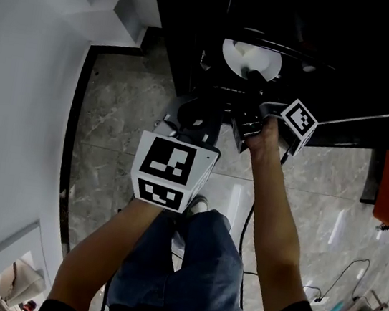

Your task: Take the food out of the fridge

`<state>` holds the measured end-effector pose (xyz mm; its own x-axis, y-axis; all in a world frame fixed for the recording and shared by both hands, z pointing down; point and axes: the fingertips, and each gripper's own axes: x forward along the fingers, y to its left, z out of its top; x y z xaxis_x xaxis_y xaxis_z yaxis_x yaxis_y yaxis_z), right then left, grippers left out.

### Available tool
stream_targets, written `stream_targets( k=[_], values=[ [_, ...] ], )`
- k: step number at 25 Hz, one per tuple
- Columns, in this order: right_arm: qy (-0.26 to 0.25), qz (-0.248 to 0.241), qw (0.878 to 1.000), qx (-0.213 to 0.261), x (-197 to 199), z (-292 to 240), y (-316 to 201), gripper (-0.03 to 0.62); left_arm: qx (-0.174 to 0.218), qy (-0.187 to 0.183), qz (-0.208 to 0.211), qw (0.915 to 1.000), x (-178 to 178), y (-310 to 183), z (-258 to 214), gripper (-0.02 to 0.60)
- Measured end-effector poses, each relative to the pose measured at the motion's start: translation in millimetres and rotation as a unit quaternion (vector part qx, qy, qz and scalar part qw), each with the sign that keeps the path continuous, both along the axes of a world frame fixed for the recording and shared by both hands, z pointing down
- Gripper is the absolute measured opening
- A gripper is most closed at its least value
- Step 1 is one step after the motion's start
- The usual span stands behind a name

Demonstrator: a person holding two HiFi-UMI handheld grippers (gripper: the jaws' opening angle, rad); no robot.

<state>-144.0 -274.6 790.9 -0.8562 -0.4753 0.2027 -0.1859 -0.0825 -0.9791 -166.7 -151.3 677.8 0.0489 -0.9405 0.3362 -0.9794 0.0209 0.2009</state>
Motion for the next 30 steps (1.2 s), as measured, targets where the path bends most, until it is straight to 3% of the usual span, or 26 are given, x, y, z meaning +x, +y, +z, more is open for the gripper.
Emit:
stream_targets(
  k=[4,10,17,30],
  values=[
    [-0.014,0.004,0.999,-0.029,-1.4,2.8,-0.6,0.021,-0.001,0.006,-0.004,1.0,-1.3,-0.4,-0.7,0.003],
    [-0.02,0.011,0.998,-0.05,1.3,3.2,2.1,0.014,-0.011,0.005,-0.007,0.9999,-5.2,5.3,-0.4,0.002],
    [-0.019,-0.004,0.999,-0.033,10.1,-8.5,15.9,0.012,-0.022,0.013,-0.008,0.9997,-1.8,11.8,-9.9,0.003],
    [-0.002,-0.001,0.999,-0.047,57.6,-85.1,96.2,0.012,-0.038,0.02,0.001,0.9991,21.6,53.7,-86.8,0.003]
  ],
)
